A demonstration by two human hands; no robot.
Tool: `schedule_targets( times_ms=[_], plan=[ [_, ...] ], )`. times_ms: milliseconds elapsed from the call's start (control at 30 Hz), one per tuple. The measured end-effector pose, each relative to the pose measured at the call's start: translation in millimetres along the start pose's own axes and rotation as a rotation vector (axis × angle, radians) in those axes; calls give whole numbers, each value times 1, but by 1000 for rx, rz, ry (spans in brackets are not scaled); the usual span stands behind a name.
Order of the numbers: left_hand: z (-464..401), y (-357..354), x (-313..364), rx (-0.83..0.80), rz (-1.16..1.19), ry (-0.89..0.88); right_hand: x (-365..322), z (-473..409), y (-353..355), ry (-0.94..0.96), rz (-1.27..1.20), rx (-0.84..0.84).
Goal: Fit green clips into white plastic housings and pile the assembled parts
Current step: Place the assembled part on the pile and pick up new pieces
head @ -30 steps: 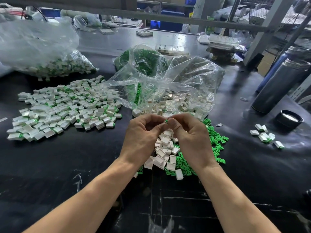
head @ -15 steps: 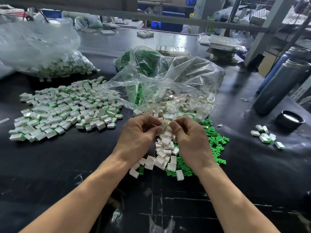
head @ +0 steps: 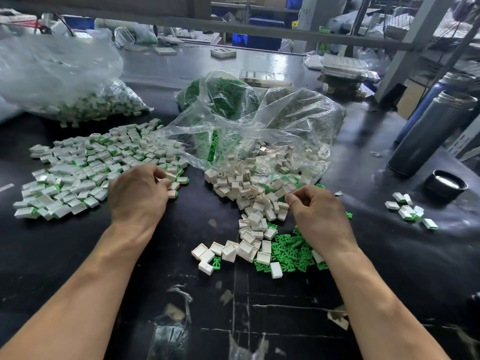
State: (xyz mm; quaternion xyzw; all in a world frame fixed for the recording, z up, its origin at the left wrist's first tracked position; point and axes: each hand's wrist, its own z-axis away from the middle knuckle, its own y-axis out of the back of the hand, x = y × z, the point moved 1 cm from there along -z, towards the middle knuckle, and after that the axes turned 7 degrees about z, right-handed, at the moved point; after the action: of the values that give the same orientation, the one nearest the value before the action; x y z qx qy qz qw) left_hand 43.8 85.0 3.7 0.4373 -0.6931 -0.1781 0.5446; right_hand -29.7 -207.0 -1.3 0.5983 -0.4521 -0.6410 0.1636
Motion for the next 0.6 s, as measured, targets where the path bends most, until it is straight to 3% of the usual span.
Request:
schedule_targets(
  times_ms=[133,400,500,600],
  plan=[
    [-2,2,-5,44,-8,14,7,-6,6,-25,61,-48],
    [-1,3,-2,97,21,-67,13,-5,25,45,52,-334],
    [8,0,12,-26,199,-160,8,0,25,99,26,-383],
    [24,-11,27,-349,310,-231,1,3,20,141,-3,-369]
  ],
)
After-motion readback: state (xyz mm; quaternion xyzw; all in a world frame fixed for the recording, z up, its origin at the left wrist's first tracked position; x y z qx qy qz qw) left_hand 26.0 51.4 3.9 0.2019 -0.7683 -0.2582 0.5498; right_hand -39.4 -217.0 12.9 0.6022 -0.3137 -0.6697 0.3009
